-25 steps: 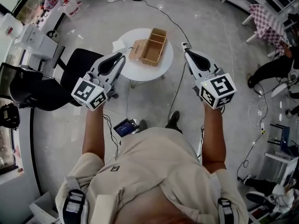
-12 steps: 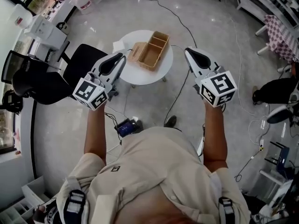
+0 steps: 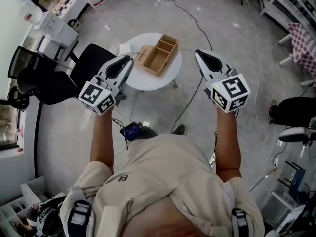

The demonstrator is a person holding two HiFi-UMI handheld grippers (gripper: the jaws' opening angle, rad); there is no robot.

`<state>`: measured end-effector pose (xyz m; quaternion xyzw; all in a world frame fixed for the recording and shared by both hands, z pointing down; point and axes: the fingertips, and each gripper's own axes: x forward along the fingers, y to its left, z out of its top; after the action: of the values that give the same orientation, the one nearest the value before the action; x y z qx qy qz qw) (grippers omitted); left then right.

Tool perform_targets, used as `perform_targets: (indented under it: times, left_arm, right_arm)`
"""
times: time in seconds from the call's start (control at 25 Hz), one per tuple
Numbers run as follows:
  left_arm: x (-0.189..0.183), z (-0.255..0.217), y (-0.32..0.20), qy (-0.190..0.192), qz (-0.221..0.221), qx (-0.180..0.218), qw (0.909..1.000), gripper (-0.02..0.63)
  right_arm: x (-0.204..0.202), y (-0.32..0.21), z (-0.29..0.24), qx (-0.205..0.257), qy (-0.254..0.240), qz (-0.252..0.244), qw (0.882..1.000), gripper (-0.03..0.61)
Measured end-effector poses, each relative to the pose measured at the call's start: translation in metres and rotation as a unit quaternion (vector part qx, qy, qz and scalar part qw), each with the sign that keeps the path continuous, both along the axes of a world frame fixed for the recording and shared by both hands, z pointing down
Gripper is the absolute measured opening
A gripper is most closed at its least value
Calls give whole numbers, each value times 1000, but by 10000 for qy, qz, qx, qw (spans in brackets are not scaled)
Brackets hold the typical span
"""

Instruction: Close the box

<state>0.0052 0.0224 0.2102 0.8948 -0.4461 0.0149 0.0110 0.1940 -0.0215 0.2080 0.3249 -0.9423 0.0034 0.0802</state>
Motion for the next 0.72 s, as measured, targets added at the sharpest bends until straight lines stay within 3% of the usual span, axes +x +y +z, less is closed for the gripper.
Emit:
perform_targets:
  times: [0.32,0.72]
  left_arm:
    - [-3,19,-19,37,38,-150,9999,51]
    - [-67,51,-90,161,378,-381,9984,52]
  right_arm:
    - [1,-12,10,-118,34,56,9999,-6]
    - [-55,-59,28,-257,221,521,9981,-8]
